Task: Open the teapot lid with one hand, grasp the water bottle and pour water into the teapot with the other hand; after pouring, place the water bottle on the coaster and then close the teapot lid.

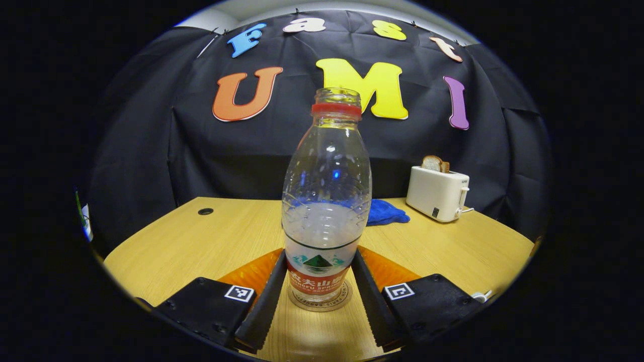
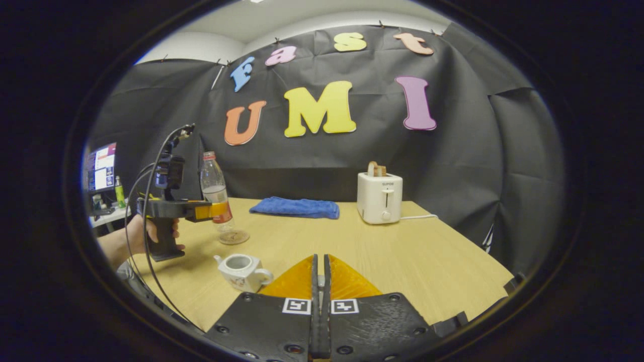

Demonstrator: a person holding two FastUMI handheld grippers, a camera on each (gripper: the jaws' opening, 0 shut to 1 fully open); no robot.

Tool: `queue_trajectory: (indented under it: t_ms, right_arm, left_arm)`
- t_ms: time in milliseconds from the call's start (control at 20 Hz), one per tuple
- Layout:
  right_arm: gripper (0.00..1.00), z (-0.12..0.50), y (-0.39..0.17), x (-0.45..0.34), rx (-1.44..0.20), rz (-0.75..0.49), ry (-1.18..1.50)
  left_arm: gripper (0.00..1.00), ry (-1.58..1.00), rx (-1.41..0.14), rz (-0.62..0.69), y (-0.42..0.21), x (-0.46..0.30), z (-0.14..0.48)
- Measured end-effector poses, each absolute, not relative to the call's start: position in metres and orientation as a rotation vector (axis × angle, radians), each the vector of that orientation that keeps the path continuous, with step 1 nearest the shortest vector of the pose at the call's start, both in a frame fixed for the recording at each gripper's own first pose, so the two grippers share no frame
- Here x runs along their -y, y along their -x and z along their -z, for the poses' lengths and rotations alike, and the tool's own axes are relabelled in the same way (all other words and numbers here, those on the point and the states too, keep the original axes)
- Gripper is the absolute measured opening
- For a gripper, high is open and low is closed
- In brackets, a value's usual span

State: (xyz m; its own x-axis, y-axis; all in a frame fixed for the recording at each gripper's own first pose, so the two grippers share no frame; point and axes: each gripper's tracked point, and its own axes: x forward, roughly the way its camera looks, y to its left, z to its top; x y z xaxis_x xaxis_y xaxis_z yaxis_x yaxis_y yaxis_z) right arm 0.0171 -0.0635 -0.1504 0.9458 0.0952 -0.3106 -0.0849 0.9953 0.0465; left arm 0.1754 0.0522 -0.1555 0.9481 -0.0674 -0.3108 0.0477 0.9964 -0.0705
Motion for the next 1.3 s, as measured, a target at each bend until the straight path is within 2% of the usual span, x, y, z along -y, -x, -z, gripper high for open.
queue_trajectory:
  t_ms: [250, 650, 800, 900, 1300]
  right_arm:
    - [0.00, 0.158, -0.020, 0.071, -0.336, -0.080, -0.035]
    - [0.00, 0.166, -0.023, 0.073, -0.349, -0.078, -0.044]
    - [0.00, 0.165, -0.023, 0.071, -0.345, -0.079, -0.043]
    - [0.00, 0.164, -0.022, 0.072, -0.344, -0.079, -0.042]
    - [0.00, 0.155, -0.017, 0.059, -0.324, -0.105, -0.047]
  left_arm:
    - [0.80, 0.066, -0.352, 0.047, -0.194, -0.061, 0.178]
    - [0.82, 0.057, -0.362, 0.058, -0.195, -0.057, 0.180]
    - [0.94, 0.060, -0.392, 0.075, -0.193, -0.053, 0.185]
    - [0.98, 0.069, -0.391, 0.074, -0.191, -0.050, 0.184]
    - [0.98, 0.120, -0.430, 0.054, -0.147, -0.052, 0.180]
